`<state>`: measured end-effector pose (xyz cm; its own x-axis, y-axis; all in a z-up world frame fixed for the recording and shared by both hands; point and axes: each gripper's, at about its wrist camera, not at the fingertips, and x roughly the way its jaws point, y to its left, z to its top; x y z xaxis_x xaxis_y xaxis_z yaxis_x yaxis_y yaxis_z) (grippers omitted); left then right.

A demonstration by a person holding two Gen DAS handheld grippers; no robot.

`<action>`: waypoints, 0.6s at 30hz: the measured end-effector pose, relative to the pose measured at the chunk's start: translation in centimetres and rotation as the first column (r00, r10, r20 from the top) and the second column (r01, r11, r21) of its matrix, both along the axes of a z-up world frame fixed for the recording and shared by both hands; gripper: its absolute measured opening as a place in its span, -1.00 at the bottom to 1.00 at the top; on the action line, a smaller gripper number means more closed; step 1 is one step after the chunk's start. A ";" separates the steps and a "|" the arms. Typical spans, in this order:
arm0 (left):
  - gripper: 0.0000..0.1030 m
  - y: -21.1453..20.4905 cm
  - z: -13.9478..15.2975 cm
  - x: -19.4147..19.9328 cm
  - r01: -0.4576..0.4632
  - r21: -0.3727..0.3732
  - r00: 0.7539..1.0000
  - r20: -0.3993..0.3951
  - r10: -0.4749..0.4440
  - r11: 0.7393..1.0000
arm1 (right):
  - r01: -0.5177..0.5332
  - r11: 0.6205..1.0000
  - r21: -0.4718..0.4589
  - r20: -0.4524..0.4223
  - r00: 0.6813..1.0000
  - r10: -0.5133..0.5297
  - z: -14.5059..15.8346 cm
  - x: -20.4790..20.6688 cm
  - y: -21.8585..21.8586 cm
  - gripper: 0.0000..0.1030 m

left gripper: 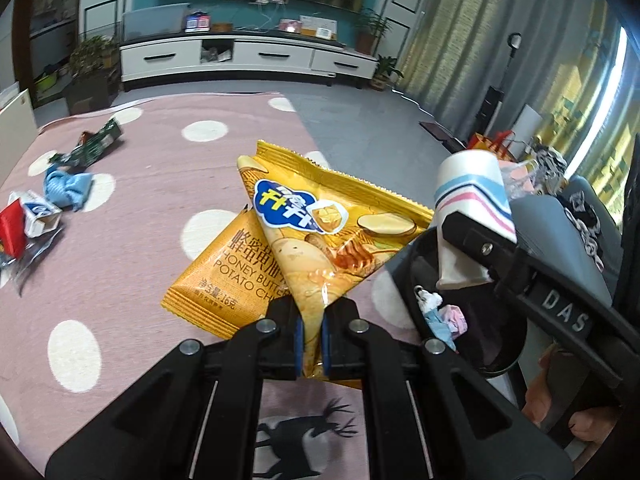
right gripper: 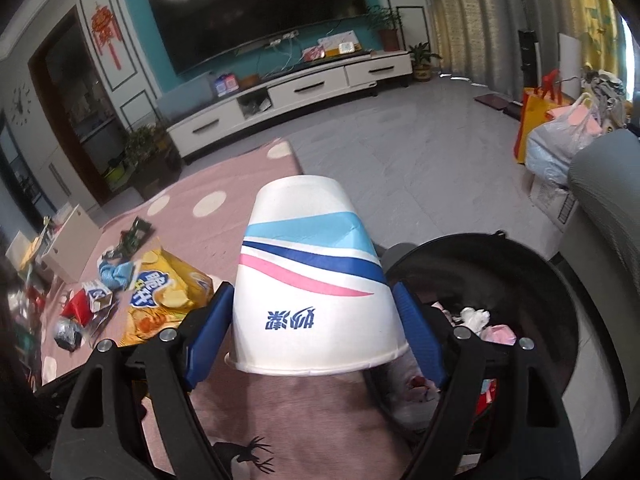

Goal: Collect trash
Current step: 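Carry the chip bags and white cup over the black bin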

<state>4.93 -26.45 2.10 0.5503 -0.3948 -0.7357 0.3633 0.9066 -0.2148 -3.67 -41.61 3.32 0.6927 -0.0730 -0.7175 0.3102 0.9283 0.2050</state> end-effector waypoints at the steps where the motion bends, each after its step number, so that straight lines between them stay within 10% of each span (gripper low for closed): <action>1: -0.86 -0.4 0.0 0.0 0.011 0.002 1.000 0.001 -0.011 1.000 | 0.015 1.000 0.003 0.009 1.000 -0.015 0.2 -0.3 -0.5 0.55; 18: -0.85 -7.8 -0.4 -0.1 0.180 -0.022 0.983 -0.016 -0.180 0.983 | 0.218 0.976 -0.004 0.035 0.975 -0.218 0.9 -3.5 -6.6 0.57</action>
<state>4.79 -34.26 1.69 0.4558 -0.5012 -0.7355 0.5163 0.8220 -0.2402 -7.12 -48.21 4.18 0.6834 -0.2306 -0.6927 0.4982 0.8408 0.2116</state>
